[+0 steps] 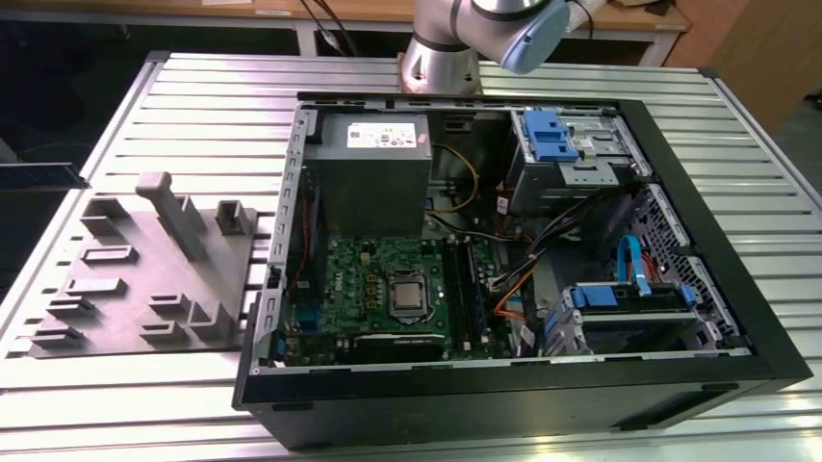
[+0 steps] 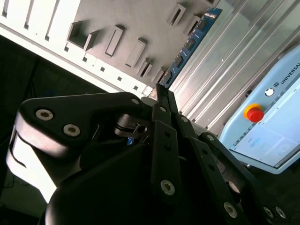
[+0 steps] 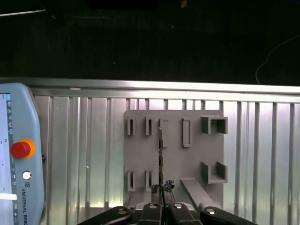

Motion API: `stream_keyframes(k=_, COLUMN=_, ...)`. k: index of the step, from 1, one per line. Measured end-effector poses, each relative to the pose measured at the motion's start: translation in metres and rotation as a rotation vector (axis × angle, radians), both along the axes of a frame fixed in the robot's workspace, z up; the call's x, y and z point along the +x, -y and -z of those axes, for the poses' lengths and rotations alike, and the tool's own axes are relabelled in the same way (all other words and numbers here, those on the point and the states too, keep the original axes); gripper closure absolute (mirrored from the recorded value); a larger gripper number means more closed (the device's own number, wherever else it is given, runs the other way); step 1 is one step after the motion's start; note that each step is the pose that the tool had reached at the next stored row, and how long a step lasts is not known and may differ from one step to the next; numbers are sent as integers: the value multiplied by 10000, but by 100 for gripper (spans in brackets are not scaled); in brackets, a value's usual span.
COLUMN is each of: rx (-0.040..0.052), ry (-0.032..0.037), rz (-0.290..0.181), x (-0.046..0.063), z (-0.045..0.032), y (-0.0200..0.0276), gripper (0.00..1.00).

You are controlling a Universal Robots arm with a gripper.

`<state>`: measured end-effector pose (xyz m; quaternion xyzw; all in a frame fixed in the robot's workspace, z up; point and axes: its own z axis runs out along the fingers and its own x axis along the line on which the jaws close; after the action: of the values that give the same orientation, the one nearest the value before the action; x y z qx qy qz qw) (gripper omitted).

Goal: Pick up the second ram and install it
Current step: 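Pick up the second ram and move it above second insertion slot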

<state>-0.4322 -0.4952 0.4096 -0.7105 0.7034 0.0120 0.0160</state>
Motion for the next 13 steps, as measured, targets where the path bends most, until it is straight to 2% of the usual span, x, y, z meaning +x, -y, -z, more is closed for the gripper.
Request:
stream_keyframes(k=7, rx=0, ry=10, rz=16, x=-1, z=-159, y=-1, gripper=88)
stream_keyframes(k=13, rx=0, ry=9, rz=16, x=0, z=-164, y=-1, gripper=88)
